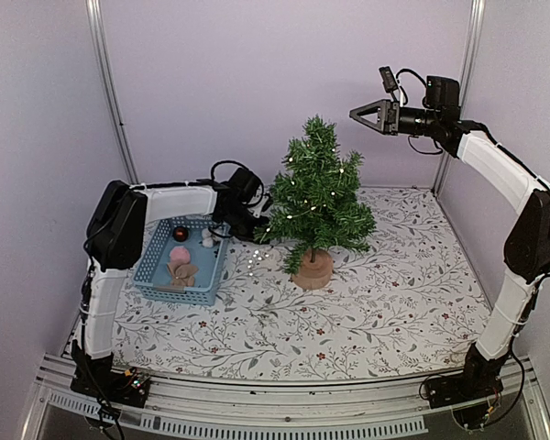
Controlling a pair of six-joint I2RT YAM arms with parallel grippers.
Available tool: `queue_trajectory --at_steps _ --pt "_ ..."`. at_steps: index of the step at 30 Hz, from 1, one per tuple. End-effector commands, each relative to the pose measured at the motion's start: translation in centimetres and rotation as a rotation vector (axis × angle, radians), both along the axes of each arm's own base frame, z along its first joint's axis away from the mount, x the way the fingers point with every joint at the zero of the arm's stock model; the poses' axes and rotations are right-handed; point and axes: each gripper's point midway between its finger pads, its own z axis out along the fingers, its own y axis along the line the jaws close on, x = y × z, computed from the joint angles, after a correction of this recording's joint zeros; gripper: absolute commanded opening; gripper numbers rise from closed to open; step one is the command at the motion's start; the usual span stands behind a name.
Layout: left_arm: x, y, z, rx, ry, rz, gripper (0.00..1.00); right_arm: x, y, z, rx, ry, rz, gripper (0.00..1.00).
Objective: Decorate the small christmas tree
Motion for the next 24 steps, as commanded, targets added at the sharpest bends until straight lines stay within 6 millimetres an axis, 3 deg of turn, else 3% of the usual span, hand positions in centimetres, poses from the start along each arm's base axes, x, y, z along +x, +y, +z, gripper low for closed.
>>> queue_trajectory --at_steps 1,14,24 --pt "-2.3 -1.4 -0.1 -0.002 0.036 -0.052 0.28 -0.7 -0.4 1.9 0.012 -0.049 -0.007 0.53" --pt "-3.1 0.6 -3.1 0.123 0.084 -0.005 0.28 -0.6 -0.3 1.8 0.011 -0.046 -0.006 0.53" --pt "-3.9 0.6 -5.0 0.132 0.138 -0.02 0.22 -0.4 -0.3 1.5 0.008 -0.043 -0.008 0.53"
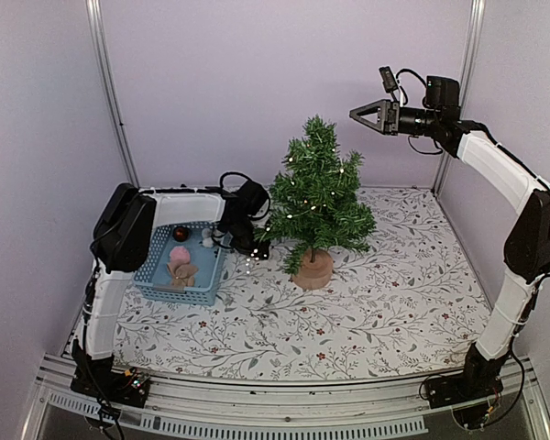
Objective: Decorate the small christmas tree
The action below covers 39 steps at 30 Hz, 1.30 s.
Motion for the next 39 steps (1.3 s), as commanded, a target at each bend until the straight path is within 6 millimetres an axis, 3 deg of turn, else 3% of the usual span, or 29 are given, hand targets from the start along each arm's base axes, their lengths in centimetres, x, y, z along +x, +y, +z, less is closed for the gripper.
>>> queue_trajectory --at_steps 1,7,28,35,39 --pt "-0.9 0.5 -1.6 0.033 0.045 -0.001 0.19 -0.4 -0.3 1.5 0.008 -0.044 -0.008 0.53" --pt "-0.1 1.0 -0.6 0.03 0.019 0.013 0.0 -0.3 -0.3 1.5 0.008 -0.045 -0.008 0.53" --pt "6.1 3.0 9.1 -0.124 -0.218 0.088 0.0 -0.1 -0.3 1.5 0.008 -0.046 -0.013 0.53" --pt "9.2 3.5 14.9 -0.204 -0.395 0.071 0.0 0.4 -0.7 1.7 0.012 -0.051 -0.035 0.53" --pt "11.5 3.3 20.0 -0.296 -0.533 0.042 0.0 1.4 -1.7 2.1 0.027 -0.05 -0.083 0.53"
